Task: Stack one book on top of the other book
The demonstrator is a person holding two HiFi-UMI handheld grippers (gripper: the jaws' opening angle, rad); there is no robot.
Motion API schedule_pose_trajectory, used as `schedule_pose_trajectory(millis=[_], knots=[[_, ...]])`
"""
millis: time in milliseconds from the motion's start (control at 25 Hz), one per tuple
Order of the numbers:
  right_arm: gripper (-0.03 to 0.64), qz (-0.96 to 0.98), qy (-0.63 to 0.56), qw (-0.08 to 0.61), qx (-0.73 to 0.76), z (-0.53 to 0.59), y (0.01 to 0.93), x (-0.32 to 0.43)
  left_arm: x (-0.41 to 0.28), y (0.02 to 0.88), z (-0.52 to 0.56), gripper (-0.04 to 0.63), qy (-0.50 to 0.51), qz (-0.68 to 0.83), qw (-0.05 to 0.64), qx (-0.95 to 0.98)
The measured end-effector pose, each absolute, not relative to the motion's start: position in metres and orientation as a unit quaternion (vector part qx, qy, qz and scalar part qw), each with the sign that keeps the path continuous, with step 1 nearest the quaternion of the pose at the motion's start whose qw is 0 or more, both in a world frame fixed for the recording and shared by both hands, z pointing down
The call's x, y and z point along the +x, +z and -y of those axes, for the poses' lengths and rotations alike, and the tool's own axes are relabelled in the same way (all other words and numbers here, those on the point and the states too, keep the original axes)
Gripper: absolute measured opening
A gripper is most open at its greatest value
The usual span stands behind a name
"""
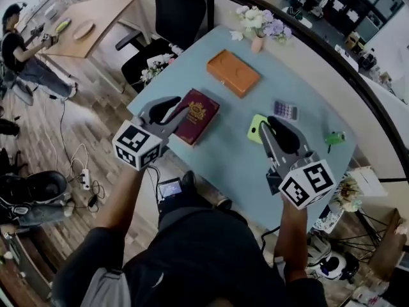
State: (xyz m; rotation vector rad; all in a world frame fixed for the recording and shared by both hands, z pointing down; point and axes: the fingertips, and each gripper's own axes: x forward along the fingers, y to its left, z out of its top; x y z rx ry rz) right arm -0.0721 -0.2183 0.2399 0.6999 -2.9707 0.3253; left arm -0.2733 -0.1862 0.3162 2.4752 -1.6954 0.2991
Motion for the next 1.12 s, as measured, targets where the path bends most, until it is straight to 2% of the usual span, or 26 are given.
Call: schedule_pose_trajectory(millis=[160, 360, 600, 1120], knots=[[0.077, 0.974, 0.070, 0.023, 0.214, 0.201, 0.205, -0.059, -0.251, 0.279, 0.176, 0.173, 0.086, 0.569, 0.033, 0.817], [0.077, 0.979, 0.055, 0.034, 0.193, 0.171, 0.203, -0.048, -0.236, 0.263, 0.147, 0.173, 0.093, 0.586, 0.009, 0.805], [0.077, 0.983, 0.036, 0.032, 0.176, 0.142, 0.176, -0.033, -0.223, 0.255, 0.101, 0.173, 0.086, 0.593, 0.018, 0.801], [0.075, 0.988, 0.037, 0.051, 0.139, 0.098, 0.192, -0.033, -0.175, 0.246, 0.076, 0.173, 0.081, 0.575, 0.002, 0.814]])
